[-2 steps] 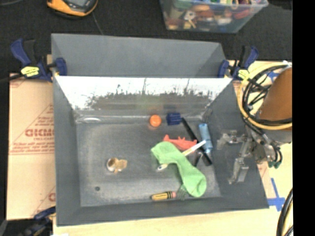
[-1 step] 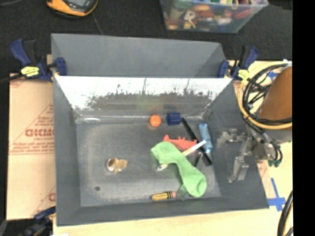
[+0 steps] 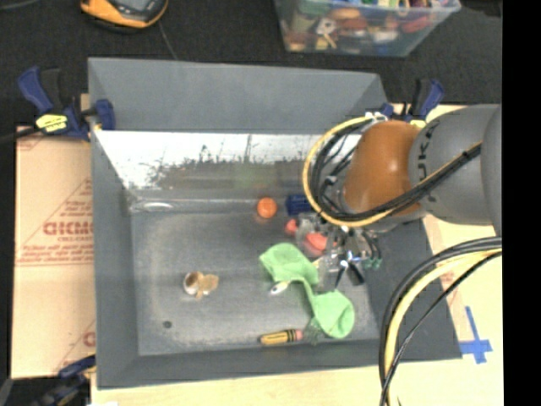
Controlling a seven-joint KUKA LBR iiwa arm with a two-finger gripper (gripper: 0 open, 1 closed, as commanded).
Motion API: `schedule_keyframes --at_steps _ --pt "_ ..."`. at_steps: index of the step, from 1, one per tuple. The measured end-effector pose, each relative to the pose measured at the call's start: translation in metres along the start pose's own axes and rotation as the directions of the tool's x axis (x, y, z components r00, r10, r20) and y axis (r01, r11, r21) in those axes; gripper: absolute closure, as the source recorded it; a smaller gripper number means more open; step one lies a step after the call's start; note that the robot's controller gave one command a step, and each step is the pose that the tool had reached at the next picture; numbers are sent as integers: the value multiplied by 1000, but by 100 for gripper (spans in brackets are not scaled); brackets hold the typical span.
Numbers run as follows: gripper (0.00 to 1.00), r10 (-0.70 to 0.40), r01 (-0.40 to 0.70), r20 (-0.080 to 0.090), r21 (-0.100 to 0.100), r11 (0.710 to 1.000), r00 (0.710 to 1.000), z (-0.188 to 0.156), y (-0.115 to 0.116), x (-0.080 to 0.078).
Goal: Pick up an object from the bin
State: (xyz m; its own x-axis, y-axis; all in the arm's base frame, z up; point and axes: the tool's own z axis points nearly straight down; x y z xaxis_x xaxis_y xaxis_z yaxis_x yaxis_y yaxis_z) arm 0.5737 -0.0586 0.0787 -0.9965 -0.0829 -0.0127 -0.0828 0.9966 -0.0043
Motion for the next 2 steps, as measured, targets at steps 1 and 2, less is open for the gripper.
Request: schedule_keyframes --at_steps 1,2 --pt "0 -6 6 5 2 1000 1000 21 -3 -6" --pt "0 -4 4 3 0 1000 1000 7 54 27"
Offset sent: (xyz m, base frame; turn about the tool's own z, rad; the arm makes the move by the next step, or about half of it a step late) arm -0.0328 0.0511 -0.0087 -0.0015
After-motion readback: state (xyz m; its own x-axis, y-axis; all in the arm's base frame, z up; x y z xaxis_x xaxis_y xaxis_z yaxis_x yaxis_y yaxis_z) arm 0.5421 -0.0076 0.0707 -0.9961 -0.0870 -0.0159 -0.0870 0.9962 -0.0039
